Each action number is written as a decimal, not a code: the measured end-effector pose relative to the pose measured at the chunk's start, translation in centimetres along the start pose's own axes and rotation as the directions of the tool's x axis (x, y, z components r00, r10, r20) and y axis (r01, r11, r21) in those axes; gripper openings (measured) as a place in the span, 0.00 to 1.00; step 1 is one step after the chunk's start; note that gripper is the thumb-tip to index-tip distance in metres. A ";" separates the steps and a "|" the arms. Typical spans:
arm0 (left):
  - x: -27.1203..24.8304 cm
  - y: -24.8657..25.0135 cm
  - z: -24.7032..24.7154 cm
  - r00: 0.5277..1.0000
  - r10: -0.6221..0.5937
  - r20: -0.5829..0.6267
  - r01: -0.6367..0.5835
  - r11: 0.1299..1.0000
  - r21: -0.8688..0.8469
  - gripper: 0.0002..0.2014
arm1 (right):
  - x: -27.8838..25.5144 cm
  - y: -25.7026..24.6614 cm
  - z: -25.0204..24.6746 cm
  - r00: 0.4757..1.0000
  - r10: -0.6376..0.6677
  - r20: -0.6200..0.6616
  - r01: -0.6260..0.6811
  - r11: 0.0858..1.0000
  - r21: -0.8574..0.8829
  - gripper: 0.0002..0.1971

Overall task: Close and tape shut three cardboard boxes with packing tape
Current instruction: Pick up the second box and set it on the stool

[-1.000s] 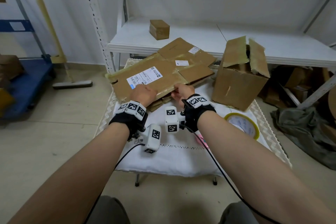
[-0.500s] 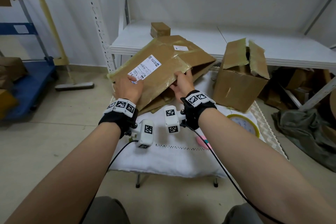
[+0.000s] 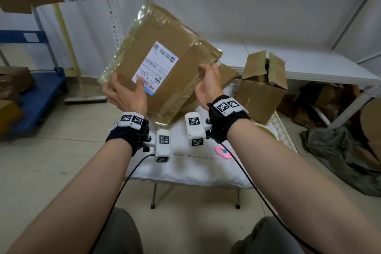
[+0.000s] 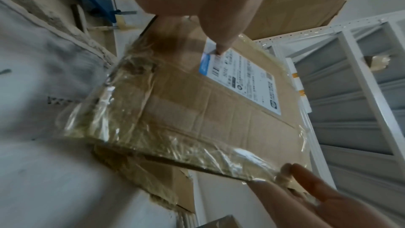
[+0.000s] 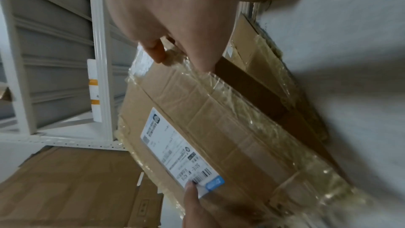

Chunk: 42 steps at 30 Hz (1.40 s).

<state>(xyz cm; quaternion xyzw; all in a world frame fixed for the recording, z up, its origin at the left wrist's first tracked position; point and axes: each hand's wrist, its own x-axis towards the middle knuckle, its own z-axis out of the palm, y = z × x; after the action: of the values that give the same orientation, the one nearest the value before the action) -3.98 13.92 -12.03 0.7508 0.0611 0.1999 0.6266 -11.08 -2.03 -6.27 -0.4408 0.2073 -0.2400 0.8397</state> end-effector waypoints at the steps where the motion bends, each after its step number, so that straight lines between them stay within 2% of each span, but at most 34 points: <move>1: -0.3 0.2 -0.3 0.999 0.046 -0.018 -0.047 0.998 -0.038 0.34 | -0.2 -0.1 -0.4 1.000 0.006 -0.025 -0.005 1.000 0.016 0.14; 4: -1.3 0.6 -1.6 0.974 0.217 -0.066 -0.223 0.967 -0.124 0.29 | -1.3 -0.2 -2.2 0.992 0.031 -0.119 -0.024 0.998 0.060 0.04; 6: -2.0 0.6 -2.6 0.935 0.340 -0.103 -0.352 0.925 -0.144 0.26 | -2.0 0.2 -3.5 0.982 0.084 -0.171 -0.057 0.986 0.156 0.10; 8: -2.6 0.2 -3.5 0.916 0.391 -0.089 -0.400 0.903 -0.157 0.29 | -2.3 1.5 -5.4 0.968 0.118 -0.223 -0.060 0.967 0.249 0.12; 9: -2.8 -0.1 -3.7 0.923 0.380 -0.063 -0.385 0.906 -0.175 0.33 | -2.3 2.2 -6.4 0.964 0.144 -0.226 -0.080 0.960 0.268 0.13; 11: -3.3 0.1 -3.9 0.955 0.294 0.029 -0.276 0.924 -0.265 0.42 | -2.9 3.0 -8.1 0.947 0.213 -0.240 -0.131 0.940 0.315 0.16; 13: -3.7 0.3 -3.7 0.966 0.223 0.135 -0.168 0.928 -0.333 0.47 | -4.0 3.8 -9.4 0.923 0.289 -0.253 -0.211 0.932 0.293 0.14; 16: -4.0 0.5 -3.4 0.945 0.225 0.237 -0.133 0.926 -0.353 0.41 | -4.8 4.7 -10.7 0.877 0.360 -0.318 -0.294 0.926 0.238 0.14; 18: -3.6 0.4 -3.2 0.935 0.225 0.273 -0.112 0.920 -0.374 0.38 | -4.9 5.0 -11.1 0.876 0.364 -0.316 -0.314 0.928 0.199 0.15; 21: -3.1 0.5 -3.3 0.943 0.210 0.258 -0.103 0.921 -0.375 0.39 | -5.0 4.7 -10.8 0.894 0.324 -0.308 -0.309 0.946 0.098 0.14; 24: -3.5 0.6 -3.6 0.938 0.245 0.243 -0.134 0.908 -0.398 0.27 | -5.2 4.4 -11.4 0.896 0.323 -0.305 -0.316 0.946 0.073 0.12; 26: -3.8 0.7 -3.4 0.926 0.289 0.244 -0.176 0.900 -0.400 0.23 | -5.0 4.4 -11.7 0.890 0.292 -0.349 -0.294 0.955 0.049 0.05; 29: -4.3 0.8 -3.1 0.917 0.322 0.235 -0.221 0.902 -0.372 0.20 | -4.8 4.2 -12.0 0.878 0.251 -0.408 -0.264 0.964 0.026 0.26; 30: -4.3 0.8 -3.0 0.921 0.316 0.230 -0.217 0.903 -0.371 0.19 | -4.6 4.2 -12.2 0.884 0.253 -0.394 -0.265 0.964 0.025 0.27; 34: -4.6 0.8 -2.8 0.935 0.284 0.214 -0.201 0.919 -0.339 0.13 | -5.1 3.9 -12.7 0.915 0.286 -0.286 -0.306 0.952 -0.029 0.08; 38: -4.7 0.7 -2.9 0.940 0.264 0.215 -0.198 0.937 -0.288 0.10 | -5.4 3.5 -13.0 0.907 0.244 -0.344 -0.315 0.934 -0.170 0.04; 39: -4.7 0.6 -2.9 0.942 0.258 0.215 -0.195 0.941 -0.277 0.11 | -5.4 3.5 -13.1 0.909 0.218 -0.356 -0.305 0.929 -0.209 0.06; 42: -4.5 0.3 -3.1 0.947 0.238 0.214 -0.182 0.951 -0.251 0.14 | -5.3 3.6 -13.4 0.932 0.103 -0.348 -0.220 0.923 -0.315 0.31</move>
<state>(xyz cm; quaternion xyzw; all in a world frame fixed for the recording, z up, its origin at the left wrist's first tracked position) -9.25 15.13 -12.29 0.6949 -0.1197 0.1788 0.6862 -22.04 -5.75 -15.60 -0.5179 0.4179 -0.1978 0.7197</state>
